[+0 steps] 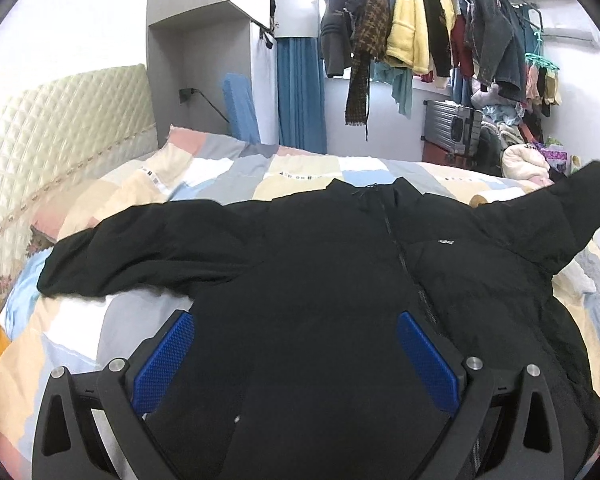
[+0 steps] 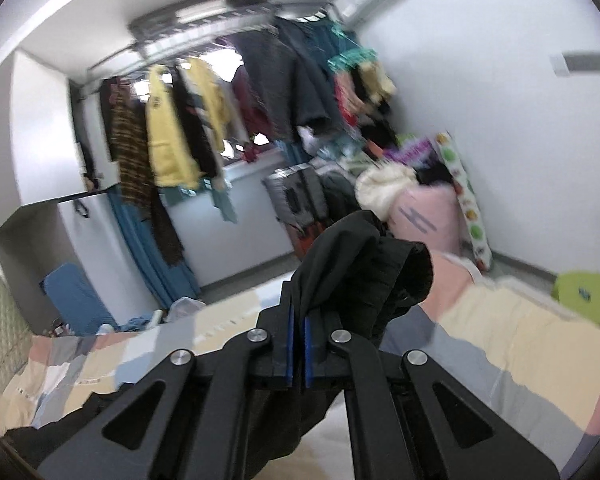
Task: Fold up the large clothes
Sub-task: 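Lift the sleeve with the right tool and fold it across the jacket body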
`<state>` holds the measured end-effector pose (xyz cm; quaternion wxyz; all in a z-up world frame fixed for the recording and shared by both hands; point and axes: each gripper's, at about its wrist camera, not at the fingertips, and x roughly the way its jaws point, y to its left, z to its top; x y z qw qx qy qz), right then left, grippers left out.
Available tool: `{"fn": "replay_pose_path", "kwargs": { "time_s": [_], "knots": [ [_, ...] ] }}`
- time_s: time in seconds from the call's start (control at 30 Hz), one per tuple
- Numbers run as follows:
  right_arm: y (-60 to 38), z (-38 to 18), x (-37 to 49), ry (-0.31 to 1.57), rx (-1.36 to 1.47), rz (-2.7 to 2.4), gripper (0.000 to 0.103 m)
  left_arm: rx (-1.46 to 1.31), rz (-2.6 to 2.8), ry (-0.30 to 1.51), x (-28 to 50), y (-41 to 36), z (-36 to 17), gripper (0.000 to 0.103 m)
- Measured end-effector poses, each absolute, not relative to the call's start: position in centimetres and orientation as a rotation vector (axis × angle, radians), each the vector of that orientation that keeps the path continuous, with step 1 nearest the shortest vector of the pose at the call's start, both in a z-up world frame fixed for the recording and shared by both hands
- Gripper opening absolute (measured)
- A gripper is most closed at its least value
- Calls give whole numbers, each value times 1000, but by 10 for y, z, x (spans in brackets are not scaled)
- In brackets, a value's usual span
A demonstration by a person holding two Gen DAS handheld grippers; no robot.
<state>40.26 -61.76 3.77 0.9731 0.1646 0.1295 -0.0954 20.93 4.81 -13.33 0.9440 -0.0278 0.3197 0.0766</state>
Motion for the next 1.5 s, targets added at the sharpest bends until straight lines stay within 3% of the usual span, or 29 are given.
{"fn": "replay_pose_path", "kwargs": {
  "time_s": [0.4,0.73,1.1,1.5],
  "knots": [
    [-441,142,376,160,162,-24,3,67,212,582,173,57,-122,103],
    [-285,150,369,161,55,139,2,-108,146,546,155,113,-107,103],
    [-115,57,376,304,-79,427,2,-212,197,524,155,182,-110,103],
    [26,-122,386,583,-251,640,2,-282,202,552,166,207,-127,103]
  ]
}}
